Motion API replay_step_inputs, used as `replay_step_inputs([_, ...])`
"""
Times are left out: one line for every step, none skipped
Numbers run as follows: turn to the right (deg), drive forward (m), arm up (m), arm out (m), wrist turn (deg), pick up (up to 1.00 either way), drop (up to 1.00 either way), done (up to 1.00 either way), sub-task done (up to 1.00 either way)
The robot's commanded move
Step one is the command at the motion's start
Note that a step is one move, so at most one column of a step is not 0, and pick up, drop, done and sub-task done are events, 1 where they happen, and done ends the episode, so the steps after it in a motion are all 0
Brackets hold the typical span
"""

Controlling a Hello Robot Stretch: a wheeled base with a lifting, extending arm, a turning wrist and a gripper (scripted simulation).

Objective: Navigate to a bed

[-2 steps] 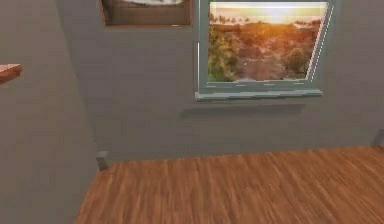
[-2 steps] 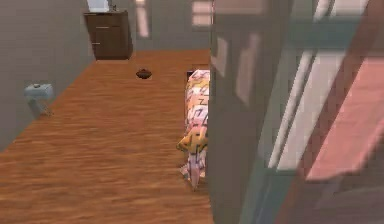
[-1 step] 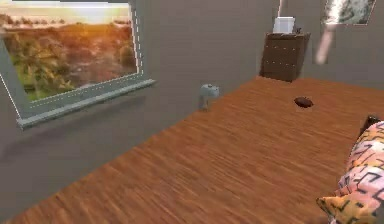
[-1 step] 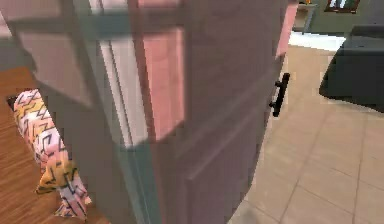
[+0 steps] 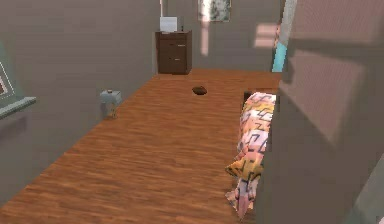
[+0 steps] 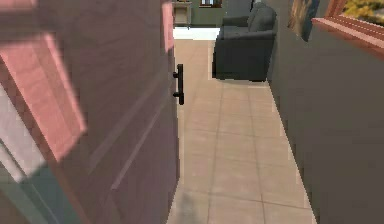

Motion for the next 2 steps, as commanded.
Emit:
replay_step_inputs([3.0,0.00,0.00,0.00,0.0,0.00,0.00,0.00,0.00])
replay_step_inputs([-45.0,0.00,0.00,0.00,0.0,0.00,0.00,0.00,0.00])
